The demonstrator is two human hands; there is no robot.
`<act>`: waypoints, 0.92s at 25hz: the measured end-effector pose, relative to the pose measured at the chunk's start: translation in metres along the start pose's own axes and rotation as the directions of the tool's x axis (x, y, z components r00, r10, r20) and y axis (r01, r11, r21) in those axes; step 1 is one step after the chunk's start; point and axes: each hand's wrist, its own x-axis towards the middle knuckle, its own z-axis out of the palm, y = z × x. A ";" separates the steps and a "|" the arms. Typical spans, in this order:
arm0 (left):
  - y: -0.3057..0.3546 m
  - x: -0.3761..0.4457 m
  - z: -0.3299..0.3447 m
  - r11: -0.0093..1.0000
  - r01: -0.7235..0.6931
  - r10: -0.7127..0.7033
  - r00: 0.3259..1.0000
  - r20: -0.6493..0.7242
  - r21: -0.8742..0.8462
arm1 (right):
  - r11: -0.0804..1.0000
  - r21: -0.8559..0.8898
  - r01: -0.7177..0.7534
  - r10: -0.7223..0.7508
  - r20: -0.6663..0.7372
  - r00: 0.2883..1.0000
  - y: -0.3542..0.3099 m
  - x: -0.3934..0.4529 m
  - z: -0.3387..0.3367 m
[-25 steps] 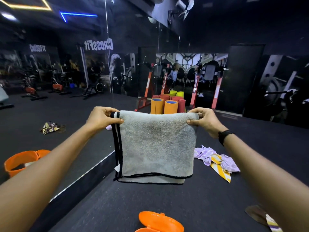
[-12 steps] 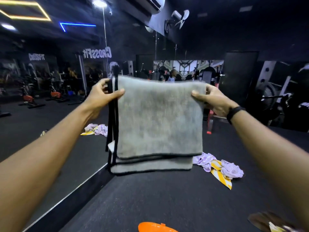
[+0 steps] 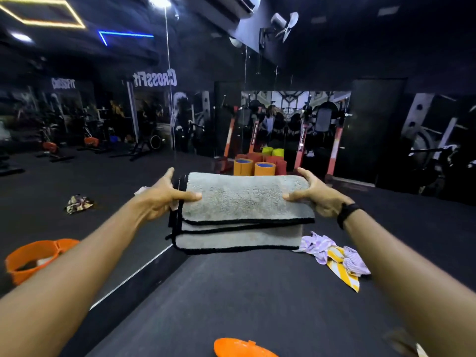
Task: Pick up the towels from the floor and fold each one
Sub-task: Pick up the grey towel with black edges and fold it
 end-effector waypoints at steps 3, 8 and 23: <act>-0.007 0.002 -0.005 0.930 -0.088 0.100 0.995 -0.015 0.357 | 0.940 -0.336 0.063 -0.036 0.086 0.996 0.006 -0.001 -0.005; -0.012 0.004 -0.011 0.660 -0.150 0.307 0.948 -0.082 0.736 | 0.681 -0.715 0.158 -0.188 0.039 0.981 0.018 -0.002 -0.004; -0.029 -0.017 -0.006 0.980 -0.162 0.162 0.987 -0.007 -0.112 | 0.998 0.067 -0.008 -0.002 0.152 0.988 0.033 -0.022 0.013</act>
